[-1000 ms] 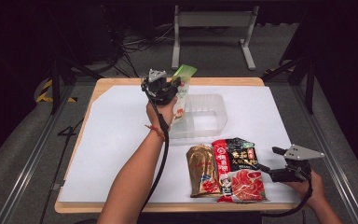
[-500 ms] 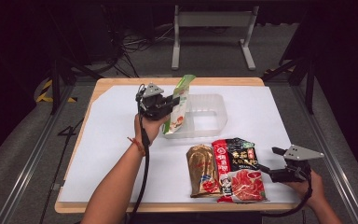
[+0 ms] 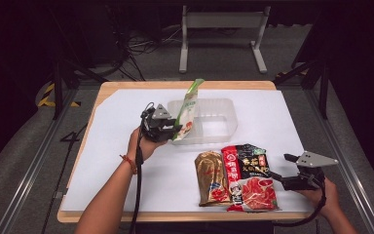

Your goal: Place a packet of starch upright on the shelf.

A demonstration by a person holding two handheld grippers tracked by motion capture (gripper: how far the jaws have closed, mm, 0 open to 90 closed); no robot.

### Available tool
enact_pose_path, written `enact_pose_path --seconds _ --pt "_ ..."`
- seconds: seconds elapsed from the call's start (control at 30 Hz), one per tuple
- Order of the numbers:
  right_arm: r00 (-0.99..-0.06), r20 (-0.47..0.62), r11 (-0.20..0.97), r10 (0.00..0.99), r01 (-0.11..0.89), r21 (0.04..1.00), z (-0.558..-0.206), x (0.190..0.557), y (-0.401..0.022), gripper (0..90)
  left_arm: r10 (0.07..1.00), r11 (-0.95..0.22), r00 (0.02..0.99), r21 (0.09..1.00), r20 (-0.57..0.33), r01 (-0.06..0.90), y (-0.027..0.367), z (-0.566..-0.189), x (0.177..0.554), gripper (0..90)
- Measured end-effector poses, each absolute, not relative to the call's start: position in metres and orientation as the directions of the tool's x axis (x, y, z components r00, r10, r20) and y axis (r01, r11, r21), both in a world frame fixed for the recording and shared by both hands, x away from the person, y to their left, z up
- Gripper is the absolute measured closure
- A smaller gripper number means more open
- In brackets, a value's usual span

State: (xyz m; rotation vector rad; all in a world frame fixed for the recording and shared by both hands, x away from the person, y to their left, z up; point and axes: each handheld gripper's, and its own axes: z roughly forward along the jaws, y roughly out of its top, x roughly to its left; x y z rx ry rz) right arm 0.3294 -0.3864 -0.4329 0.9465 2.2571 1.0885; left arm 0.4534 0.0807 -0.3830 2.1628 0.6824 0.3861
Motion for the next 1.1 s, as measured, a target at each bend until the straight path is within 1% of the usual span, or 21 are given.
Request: enact_pose_path --seconds 0.1,0.33,0.5,0.63,0.77,0.83,0.87,0.9,0.97,1.07,1.1 --pt "-0.659 -0.103 0.45 0.745 0.383 0.807 -0.433 0.329 -0.386 14.1 0.589 -0.534 0.806 0.779 0.064 0.328 0.078 -0.385 0.449 65.0" --pt "-0.655 -0.101 0.448 0.748 0.387 0.806 -0.433 0.33 -0.386 14.2 0.588 -0.605 0.793 0.738 0.159 0.3 0.066 -0.388 0.449 65.7" --pt "-0.653 -0.099 0.446 0.751 0.39 0.806 -0.433 0.33 -0.386 14.3 0.597 -0.613 0.785 0.727 0.168 0.31 0.061 -0.391 0.455 66.8" --pt "-0.653 -0.099 0.445 0.751 0.39 0.806 -0.433 0.33 -0.386 14.4 0.582 -0.669 0.774 0.688 0.25 0.281 0.053 -0.393 0.455 67.3" --pt "-0.652 -0.1 0.446 0.752 0.39 0.806 -0.433 0.33 -0.386 14.4 0.581 -0.674 0.775 0.681 0.25 0.285 0.053 -0.392 0.456 66.9" --pt "-0.652 -0.1 0.445 0.752 0.39 0.806 -0.433 0.33 -0.386 14.4 0.574 -0.675 0.786 0.676 0.229 0.296 0.053 -0.391 0.456 64.0" --pt "-0.652 -0.1 0.446 0.752 0.39 0.806 -0.433 0.33 -0.386 14.4 0.57 -0.668 0.794 0.68 0.209 0.301 0.055 -0.391 0.455 59.9" --pt "-0.652 -0.1 0.446 0.752 0.39 0.806 -0.433 0.33 -0.386 14.4 0.562 -0.665 0.802 0.688 0.203 0.291 0.055 -0.39 0.454 57.0" --pt "-0.653 -0.1 0.446 0.751 0.39 0.805 -0.433 0.33 -0.386 14.4 0.553 -0.664 0.808 0.693 0.204 0.279 0.057 -0.387 0.449 48.5" --pt "-0.655 -0.101 0.447 0.749 0.387 0.806 -0.433 0.33 -0.386 14.3 0.552 -0.644 0.812 0.716 0.19 0.27 0.064 -0.385 0.441 48.3" --pt "-0.655 -0.102 0.448 0.749 0.387 0.806 -0.433 0.329 -0.386 14.2 0.556 -0.63 0.811 0.73 0.185 0.265 0.067 -0.384 0.438 46.6"
